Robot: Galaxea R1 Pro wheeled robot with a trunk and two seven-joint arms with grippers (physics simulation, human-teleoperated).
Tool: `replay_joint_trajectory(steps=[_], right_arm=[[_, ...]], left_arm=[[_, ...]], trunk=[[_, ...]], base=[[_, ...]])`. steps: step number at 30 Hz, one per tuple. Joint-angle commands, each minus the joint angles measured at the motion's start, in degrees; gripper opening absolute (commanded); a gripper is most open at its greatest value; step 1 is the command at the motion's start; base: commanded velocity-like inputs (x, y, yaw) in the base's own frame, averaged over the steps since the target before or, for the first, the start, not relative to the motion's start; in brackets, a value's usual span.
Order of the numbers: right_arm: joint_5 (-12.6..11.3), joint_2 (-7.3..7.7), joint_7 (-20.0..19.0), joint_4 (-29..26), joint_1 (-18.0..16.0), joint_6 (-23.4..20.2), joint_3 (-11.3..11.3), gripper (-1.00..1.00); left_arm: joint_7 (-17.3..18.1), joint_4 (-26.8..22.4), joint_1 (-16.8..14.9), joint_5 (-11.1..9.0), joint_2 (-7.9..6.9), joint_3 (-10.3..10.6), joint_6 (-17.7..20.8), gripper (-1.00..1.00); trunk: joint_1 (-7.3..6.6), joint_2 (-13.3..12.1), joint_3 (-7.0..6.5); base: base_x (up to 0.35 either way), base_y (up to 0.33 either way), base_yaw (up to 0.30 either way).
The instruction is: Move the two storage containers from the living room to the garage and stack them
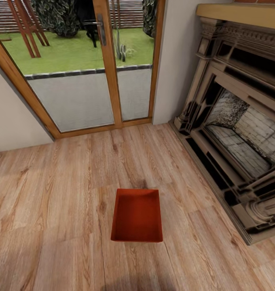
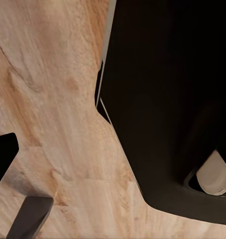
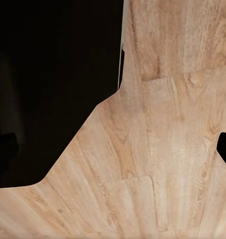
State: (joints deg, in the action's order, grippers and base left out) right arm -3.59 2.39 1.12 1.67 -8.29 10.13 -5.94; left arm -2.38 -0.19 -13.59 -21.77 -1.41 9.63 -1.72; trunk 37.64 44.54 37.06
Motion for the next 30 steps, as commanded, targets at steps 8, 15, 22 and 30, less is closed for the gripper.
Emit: replay_joint_trajectory(steps=[8,15,22,30], right_arm=[[-0.4,-0.01,0.1,0.2,-0.1,0.3,-0.5,1.00],[-0.4,0.03,0.1,0.2,-0.1,0.3,-0.5,1.00],[-0.4,0.06,0.1,0.2,-0.1,0.3,-0.5,1.00],[-0.4,0.07,0.0,0.2,-0.1,0.3,-0.5,1.00]], left_arm=[[0.2,0.0,0.0,-0.4,0.09,0.5,-0.1,1.00],[0.4,0.0,0.0,-0.4,0.11,0.4,-0.1,1.00],[0.4,0.1,0.0,-0.5,0.17,0.4,0.2,1.00],[0.4,0.1,0.0,-0.5,0.11,0.4,0.1,1.00]], trunk=[[0.01,0.0,0.04],[1.54,2.8,1.29],[1.54,2.8,1.29],[2.64,4.8,2.19]], base=[[0.000,0.000,0.000],[0.000,0.000,0.000],[0.000,0.000,0.000],[0.000,0.000,0.000]])
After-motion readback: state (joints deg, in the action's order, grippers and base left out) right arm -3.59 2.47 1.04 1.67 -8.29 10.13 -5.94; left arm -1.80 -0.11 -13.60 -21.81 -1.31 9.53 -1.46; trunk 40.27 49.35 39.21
